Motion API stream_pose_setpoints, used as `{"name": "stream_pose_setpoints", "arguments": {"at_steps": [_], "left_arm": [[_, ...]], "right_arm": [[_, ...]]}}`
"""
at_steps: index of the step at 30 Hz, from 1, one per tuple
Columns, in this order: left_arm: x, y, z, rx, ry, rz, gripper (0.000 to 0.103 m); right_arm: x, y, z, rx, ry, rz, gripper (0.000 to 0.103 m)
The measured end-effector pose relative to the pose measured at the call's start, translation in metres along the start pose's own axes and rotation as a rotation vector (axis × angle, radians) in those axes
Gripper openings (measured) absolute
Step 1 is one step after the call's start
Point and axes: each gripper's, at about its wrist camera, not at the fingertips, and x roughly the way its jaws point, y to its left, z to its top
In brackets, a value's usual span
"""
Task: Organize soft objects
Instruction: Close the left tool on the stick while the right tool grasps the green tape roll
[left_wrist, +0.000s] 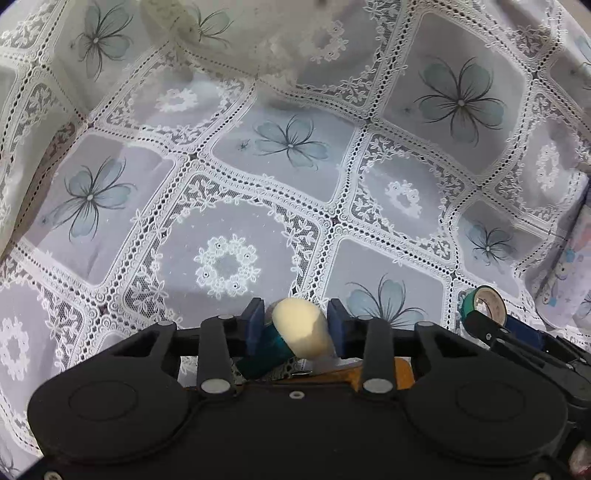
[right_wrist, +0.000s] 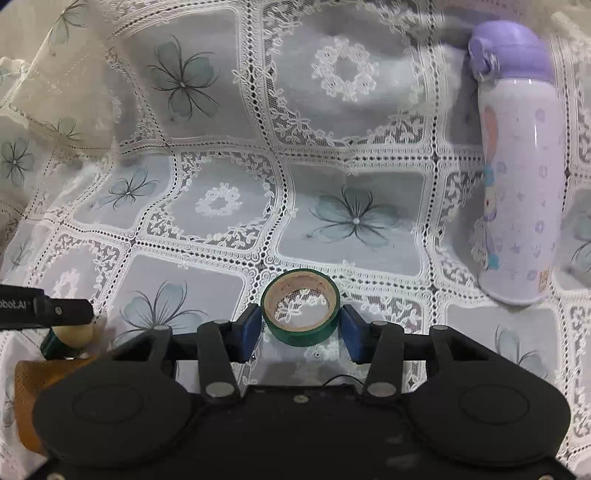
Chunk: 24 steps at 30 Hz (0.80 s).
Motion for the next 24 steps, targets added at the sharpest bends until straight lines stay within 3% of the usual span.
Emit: {"name": "stream_pose_setpoints", "arguments": {"at_steps": [4, 6, 7, 12, 16, 17, 18, 24], "left_arm": [[0.0, 0.001, 0.002, 0.004, 0.004, -0.011, 0.035], [0.0, 0.001, 0.002, 0.009, 0.002, -0.013, 0.035], [0.0, 0.001, 0.002, 0.014, 0.003, -0.013, 0.035], [0.0, 0.0, 0.002, 0.023, 0.005, -0.018, 0.035], [-0.002, 0.0, 0.002, 0.032, 0.005, -0.02, 0.033], [-0.002, 0.0, 0.003, 0.034, 0.005, -0.02, 0.033], [-0.002, 0.0, 0.003, 0.038, 0.005, -0.02, 0.033], [-0.004, -0.001, 0.002, 0.057, 0.007, -0.028, 0.033]], "right_arm": [[-0.002, 0.0, -0.001, -0.001, -0.006, -0.009, 0.047], [-0.003, -0.001, -0.001, 0.003, -0.014, -0.018, 0.068], [-0.004, -0.002, 0.0, 0.0, -0.02, -0.026, 0.07], [0.001, 0.003, 0.005, -0.012, -0.018, -0.037, 0.073], [0.007, 0.008, 0.003, -0.03, -0.001, -0.058, 0.068], [0.008, 0.009, 0.002, -0.033, 0.006, -0.063, 0.05], [0.011, 0.009, 0.001, -0.034, 0.015, -0.063, 0.048], [0.007, 0.0, 0.0, -0.004, 0.009, -0.045, 0.047]]}}
